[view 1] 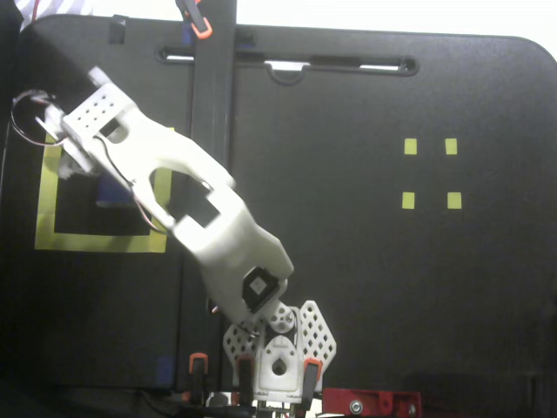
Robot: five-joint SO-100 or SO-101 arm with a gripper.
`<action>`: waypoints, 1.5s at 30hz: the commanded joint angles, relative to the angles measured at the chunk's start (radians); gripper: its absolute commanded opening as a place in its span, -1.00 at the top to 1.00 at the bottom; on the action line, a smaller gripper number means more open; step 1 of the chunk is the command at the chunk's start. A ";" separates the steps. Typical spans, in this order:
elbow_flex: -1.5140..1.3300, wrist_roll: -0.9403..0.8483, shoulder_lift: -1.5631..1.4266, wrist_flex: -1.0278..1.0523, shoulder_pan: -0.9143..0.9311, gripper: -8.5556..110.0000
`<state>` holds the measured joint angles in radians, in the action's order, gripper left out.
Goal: Grasp the block and place it in the designated area.
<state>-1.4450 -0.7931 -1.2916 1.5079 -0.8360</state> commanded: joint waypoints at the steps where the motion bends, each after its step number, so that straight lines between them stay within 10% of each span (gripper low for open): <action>1: 0.021 -0.012 -0.117 0.051 0.014 0.06; 16: 0.021 -0.034 -0.293 0.133 0.043 0.09; 32: 0.021 -0.009 -0.290 0.103 0.049 0.84; 45: 0.021 0.179 -0.287 0.054 0.052 0.86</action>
<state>-1.4450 -0.6642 -1.5401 1.5723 -0.7885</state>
